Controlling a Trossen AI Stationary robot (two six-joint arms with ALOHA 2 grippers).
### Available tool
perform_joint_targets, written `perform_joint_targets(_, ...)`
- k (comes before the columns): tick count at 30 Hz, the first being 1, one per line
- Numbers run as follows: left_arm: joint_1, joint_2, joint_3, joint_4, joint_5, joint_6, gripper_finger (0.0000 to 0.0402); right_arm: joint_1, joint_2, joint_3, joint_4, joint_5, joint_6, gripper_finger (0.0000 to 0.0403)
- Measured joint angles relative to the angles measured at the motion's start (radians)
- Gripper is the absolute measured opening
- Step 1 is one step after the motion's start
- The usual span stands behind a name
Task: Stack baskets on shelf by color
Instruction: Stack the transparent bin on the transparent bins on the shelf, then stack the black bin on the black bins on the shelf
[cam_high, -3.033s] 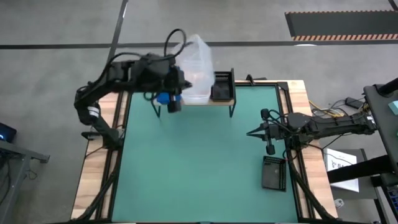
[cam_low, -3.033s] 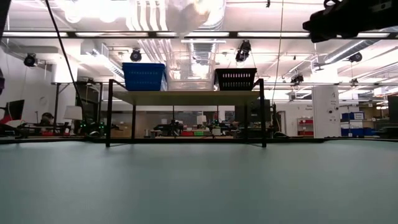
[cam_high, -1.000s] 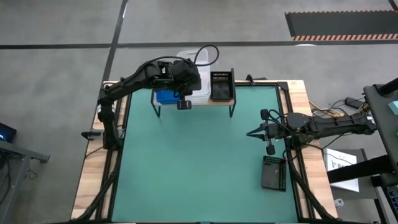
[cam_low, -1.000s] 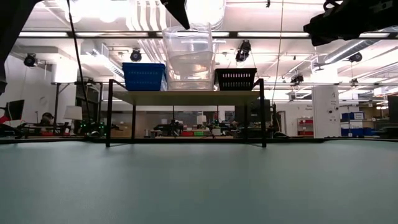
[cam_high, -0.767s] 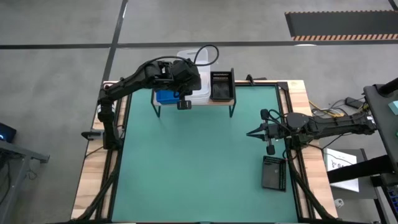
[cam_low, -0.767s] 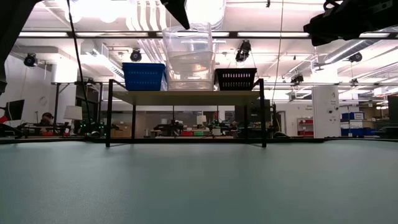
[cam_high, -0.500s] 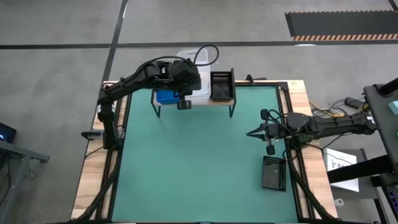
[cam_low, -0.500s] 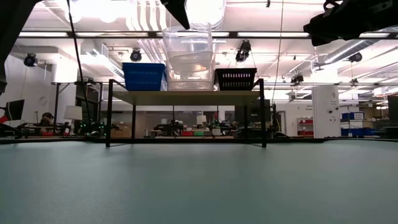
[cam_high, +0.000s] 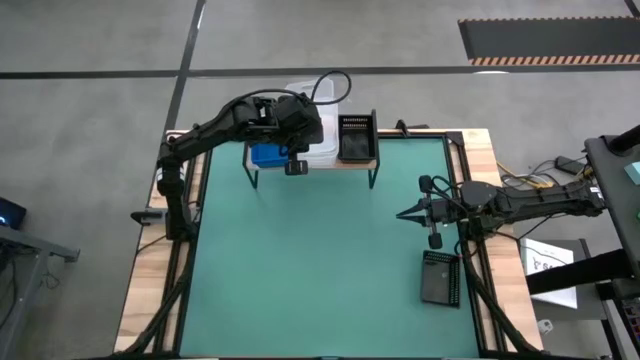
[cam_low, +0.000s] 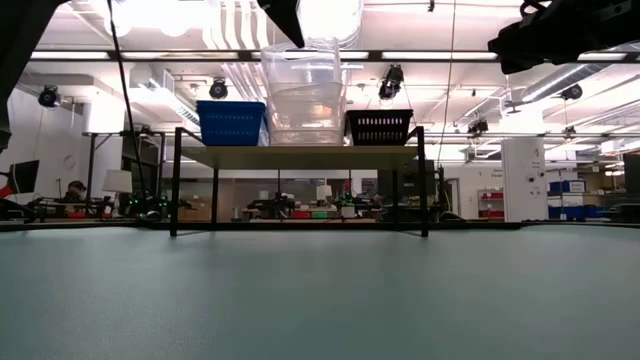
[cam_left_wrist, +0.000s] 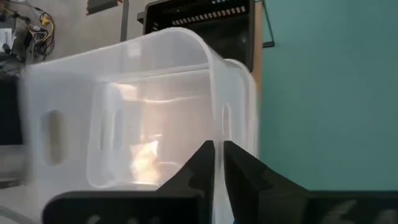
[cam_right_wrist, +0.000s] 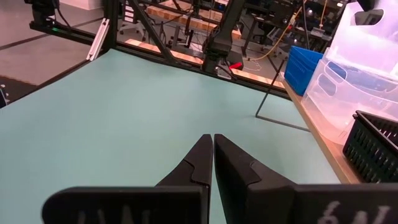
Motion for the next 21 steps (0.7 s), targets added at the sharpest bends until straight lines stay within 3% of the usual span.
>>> perform_joint_targets(10,0.012,-0.001,0.000,0.010,-0.001,0.001,0.0084,0.000,0.000,0.000,-0.001,0.000,0.000,0.0009)
perform_joint_targets(16,0.012,-0.006,0.007,0.012,0.008,0.025,0.0091,0.000,0.000,0.000,-0.002,0.000,0.000,0.0009)
perform_joint_targets(21,-0.005,-0.011,0.005,0.022,0.111,0.016,0.0091,0.000,0.000,0.000,-0.011,0.000,0.000,0.0009)
